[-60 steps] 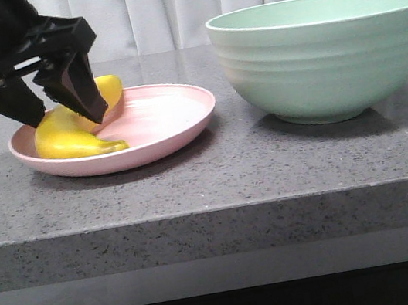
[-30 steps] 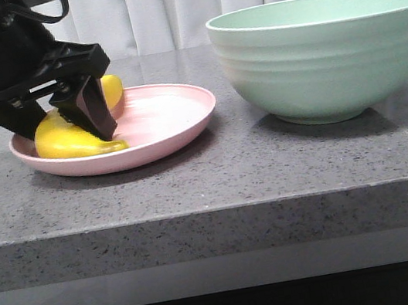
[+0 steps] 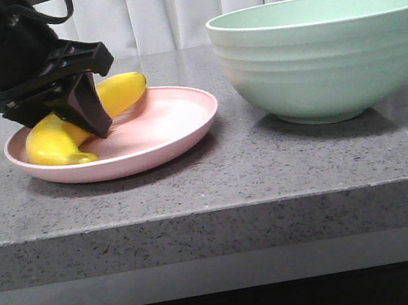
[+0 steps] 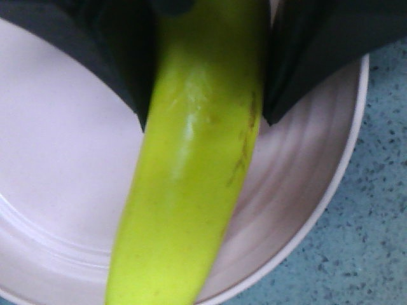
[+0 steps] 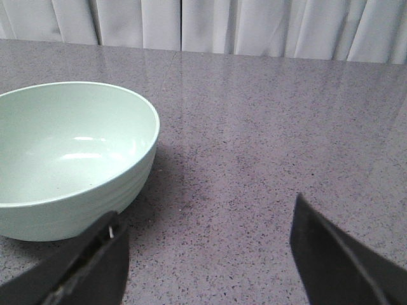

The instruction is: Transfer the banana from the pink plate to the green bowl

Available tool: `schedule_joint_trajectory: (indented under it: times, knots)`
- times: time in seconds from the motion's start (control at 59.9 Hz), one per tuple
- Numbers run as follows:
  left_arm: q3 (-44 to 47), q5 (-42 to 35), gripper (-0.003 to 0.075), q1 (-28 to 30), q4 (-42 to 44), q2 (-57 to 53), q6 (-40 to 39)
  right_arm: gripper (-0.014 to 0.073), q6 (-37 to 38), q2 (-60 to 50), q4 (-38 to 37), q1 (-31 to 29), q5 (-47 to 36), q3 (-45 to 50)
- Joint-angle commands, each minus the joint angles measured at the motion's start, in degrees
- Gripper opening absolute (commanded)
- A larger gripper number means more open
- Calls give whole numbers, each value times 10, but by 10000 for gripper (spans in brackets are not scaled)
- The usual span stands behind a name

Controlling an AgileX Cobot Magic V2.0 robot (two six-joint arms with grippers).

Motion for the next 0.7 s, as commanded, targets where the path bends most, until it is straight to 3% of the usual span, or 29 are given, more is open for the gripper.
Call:
schedule_joint_trajectory:
  times: [0.0, 0.15, 0.334, 0.45, 0.684]
  knots:
    - [-36, -32, 167, -5, -1, -25, 0, 547, -6, 11, 0, -4, -45, -21]
    - [-89, 13, 167, -12, -1, -45, 4, 547, -6, 11, 14, -4, -45, -21]
    - [-123, 27, 167, -65, -1, -104, 7, 547, -6, 11, 102, -4, -45, -21]
    - [-124, 27, 167, -117, -1, -142, 7, 547, -6, 11, 201, -4, -46, -21]
    - [-124, 43, 167, -231, -5, -165, 7, 547, -12, 11, 494, -4, -63, -21]
